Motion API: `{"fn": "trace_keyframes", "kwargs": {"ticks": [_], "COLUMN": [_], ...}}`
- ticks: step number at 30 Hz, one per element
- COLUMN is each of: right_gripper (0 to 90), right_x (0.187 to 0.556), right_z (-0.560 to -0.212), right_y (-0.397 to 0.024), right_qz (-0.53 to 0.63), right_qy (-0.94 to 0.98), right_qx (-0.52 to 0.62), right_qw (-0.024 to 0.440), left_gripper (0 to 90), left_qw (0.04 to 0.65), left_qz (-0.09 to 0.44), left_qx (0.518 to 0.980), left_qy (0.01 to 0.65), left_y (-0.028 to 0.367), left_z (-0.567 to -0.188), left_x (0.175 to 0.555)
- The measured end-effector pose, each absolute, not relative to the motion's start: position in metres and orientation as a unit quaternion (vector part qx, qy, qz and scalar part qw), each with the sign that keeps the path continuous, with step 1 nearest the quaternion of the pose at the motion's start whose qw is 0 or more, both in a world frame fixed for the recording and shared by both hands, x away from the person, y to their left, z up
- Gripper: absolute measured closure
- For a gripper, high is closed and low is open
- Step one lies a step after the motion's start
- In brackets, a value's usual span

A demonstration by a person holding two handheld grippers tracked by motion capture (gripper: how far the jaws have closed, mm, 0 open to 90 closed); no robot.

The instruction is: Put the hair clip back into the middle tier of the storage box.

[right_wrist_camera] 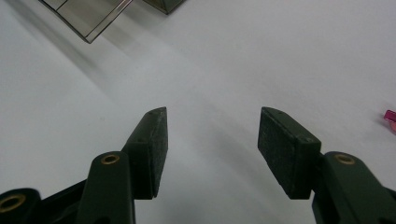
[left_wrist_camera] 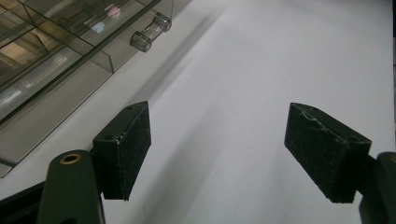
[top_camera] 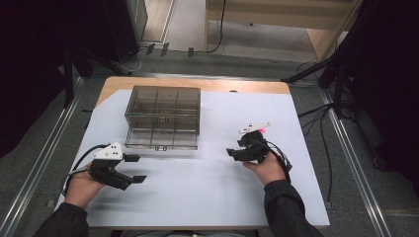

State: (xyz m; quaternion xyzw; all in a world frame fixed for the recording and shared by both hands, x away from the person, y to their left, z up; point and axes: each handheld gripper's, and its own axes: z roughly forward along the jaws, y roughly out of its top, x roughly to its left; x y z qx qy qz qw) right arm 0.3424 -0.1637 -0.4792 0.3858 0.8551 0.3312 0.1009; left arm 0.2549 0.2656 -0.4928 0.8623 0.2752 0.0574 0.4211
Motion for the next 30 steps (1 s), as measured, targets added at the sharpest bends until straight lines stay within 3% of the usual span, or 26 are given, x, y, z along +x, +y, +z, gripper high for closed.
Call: {"fn": "trace_keyframes", "kwargs": {"ticks": [20, 30], "right_gripper": [44.0, 64.4], "right_x": [0.346, 0.35], "right_z": [-0.481, -0.471], "right_y": [-0.168, -0.192], "right_qz": [0.323, 0.307], "right_qy": [0.857, 0.842], "right_qx": [0.392, 0.43], "right_qw": [0.09, 0.112], "left_gripper": [23.7, 23.7], "left_qw": [0.42, 0.421], "left_qz": [0.056, 0.058], "left_qx": [0.863, 0.862], "left_qy": [0.276, 0.276], "left_y": [0.266, 0.266], "left_z": [-0.493, -0.493], "left_x": [0.255, 0.255]}}
